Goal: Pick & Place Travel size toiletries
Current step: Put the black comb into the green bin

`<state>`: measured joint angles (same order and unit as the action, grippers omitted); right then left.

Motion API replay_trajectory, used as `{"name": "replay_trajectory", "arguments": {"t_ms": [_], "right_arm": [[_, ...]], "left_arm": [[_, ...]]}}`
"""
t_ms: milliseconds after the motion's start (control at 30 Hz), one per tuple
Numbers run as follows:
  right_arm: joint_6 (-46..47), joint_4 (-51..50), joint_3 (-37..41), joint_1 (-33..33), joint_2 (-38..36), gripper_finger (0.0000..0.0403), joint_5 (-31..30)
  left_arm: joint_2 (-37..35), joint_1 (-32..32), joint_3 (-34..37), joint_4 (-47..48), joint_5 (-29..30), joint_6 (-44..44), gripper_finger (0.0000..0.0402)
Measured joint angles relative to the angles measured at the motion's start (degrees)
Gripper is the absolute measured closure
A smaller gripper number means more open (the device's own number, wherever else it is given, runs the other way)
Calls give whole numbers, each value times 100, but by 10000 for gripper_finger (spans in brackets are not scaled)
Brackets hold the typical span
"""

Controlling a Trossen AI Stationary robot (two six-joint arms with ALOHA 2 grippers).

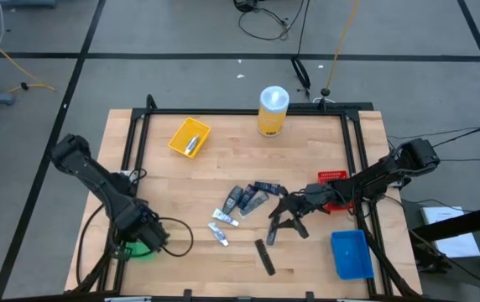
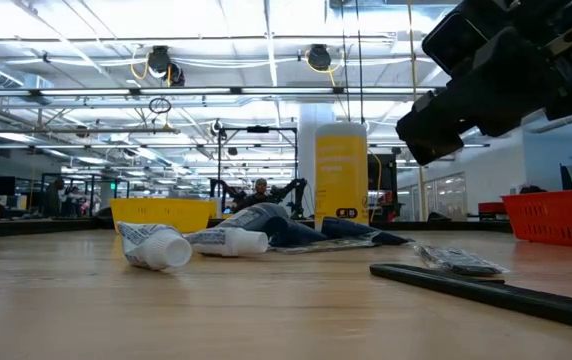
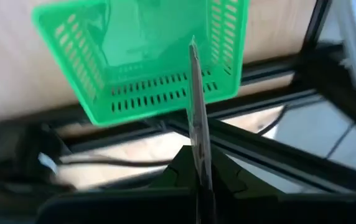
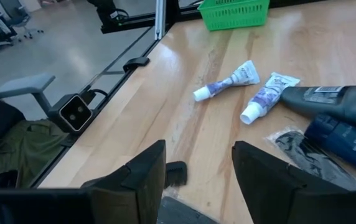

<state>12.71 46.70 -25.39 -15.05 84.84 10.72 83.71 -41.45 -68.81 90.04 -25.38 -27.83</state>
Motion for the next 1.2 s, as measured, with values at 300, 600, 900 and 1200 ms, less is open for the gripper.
{"name": "replay_trajectory", "arguments": {"t_ms": [300, 600, 900, 1200], "right_arm": [[-13, 20, 0, -120, 0, 228, -4], [-15, 21, 0, -118, 0, 227, -12], [-15, 15, 0, -118, 0, 228, -13], [0, 9, 0, -118, 0, 231, -13]], "left_arm": [[816, 100, 275, -19, 201, 1617, 392], [1379, 103, 276, -139, 126, 2748, 392], [1699, 103, 275, -616, -284, 3003, 391], [1733, 104, 275, -655, -266, 2363, 329]]}}
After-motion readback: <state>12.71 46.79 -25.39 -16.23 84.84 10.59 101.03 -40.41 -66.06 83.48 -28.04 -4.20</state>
